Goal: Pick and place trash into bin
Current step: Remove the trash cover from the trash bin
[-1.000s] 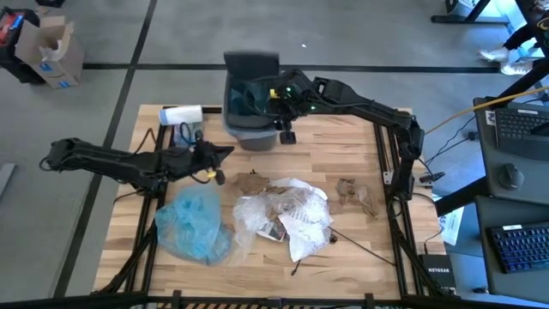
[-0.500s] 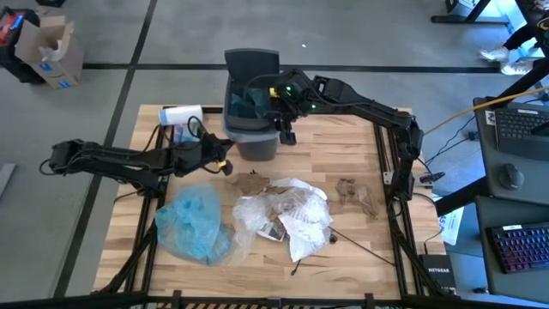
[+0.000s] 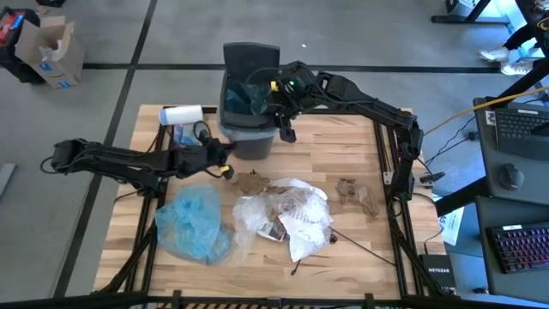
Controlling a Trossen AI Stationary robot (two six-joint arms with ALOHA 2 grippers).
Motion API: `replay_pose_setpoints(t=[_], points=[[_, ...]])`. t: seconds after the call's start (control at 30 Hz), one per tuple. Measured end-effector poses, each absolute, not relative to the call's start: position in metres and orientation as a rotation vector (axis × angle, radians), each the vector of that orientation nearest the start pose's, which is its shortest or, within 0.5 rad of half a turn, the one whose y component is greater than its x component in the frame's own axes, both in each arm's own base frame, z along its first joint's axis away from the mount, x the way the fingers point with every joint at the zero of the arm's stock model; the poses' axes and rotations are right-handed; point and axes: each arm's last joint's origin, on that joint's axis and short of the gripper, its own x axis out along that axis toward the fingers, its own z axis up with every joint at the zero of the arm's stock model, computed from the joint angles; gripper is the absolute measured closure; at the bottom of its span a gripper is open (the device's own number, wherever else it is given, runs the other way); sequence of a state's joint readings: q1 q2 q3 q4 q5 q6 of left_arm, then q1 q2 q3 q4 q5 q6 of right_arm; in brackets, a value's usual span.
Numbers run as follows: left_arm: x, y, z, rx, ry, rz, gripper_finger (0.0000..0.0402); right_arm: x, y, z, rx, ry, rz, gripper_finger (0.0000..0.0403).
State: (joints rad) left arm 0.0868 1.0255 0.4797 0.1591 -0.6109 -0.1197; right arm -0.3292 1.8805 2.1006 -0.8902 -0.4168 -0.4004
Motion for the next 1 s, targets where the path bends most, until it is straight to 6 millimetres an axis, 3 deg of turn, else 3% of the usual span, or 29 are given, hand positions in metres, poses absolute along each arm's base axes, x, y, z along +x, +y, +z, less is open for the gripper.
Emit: replay_pose_setpoints(t=[0.47,0.83,1.0], points=[[0.219,0.035,0.19,-0.072,0.45,0.735,0.04,0.383,-0.115,0.41,-0.082,0.564,0.282,0.0296],[0.219,0.031,0.193,-0.076,0.432,0.731,0.04,0.375,-0.114,0.424,-0.113,0.531,0.196,0.0296],[0.218,0.026,0.204,-0.115,0.342,0.695,0.04,0.373,-0.114,0.421,-0.109,0.579,0.176,0.0296]])
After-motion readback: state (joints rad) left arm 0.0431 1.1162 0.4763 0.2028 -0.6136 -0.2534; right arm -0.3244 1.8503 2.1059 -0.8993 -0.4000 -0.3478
